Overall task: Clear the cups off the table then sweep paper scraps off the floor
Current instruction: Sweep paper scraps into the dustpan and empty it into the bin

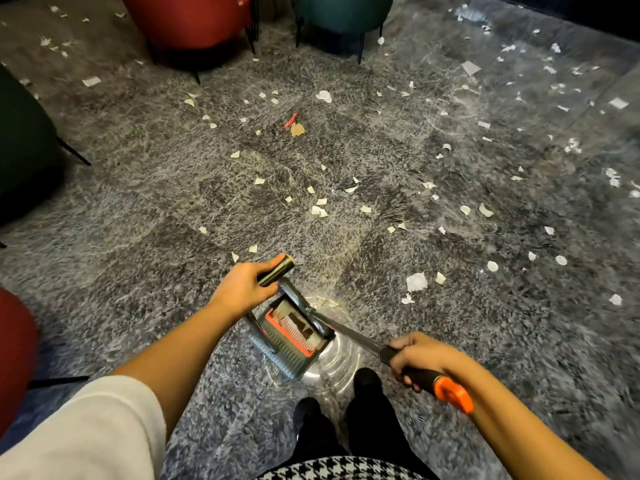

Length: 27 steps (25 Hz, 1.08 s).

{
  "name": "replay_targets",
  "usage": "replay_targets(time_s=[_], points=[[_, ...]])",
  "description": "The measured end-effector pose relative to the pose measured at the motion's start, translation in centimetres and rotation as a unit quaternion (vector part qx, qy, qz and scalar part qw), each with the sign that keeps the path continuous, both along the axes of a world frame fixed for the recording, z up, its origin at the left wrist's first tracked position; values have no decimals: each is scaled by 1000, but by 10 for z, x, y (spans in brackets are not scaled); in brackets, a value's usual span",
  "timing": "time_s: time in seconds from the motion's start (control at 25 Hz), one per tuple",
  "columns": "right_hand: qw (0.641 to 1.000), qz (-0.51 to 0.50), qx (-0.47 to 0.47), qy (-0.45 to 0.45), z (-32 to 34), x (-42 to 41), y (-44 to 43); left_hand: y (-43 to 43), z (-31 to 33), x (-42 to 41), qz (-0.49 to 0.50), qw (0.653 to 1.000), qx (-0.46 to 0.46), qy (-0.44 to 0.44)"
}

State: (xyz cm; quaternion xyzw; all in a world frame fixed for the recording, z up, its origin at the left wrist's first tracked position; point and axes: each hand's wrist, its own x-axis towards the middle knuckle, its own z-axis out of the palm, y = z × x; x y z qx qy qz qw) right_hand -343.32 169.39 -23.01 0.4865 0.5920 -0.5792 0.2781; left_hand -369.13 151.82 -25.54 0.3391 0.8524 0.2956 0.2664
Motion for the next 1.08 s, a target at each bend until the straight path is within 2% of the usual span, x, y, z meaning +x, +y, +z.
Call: replay_targets(time_s=[0.24,0.44,0.64,0.84,1.08], points=[[999,23,-49,8,37,-34,15,-34,9,2,-7,1000,-9,-9],[996,79,-33,13,45,-90,9,-91,11,-2,97,995,18,21],[989,143,19,18,28,-167,22,-131,14,-27,216,976,27,20],[982,169,74,31,1,-247,56,-149,13,-60,262,964,22,41],[977,203,59,-9,-29,-333,62,-135,9,-106,289,957,-11,23]])
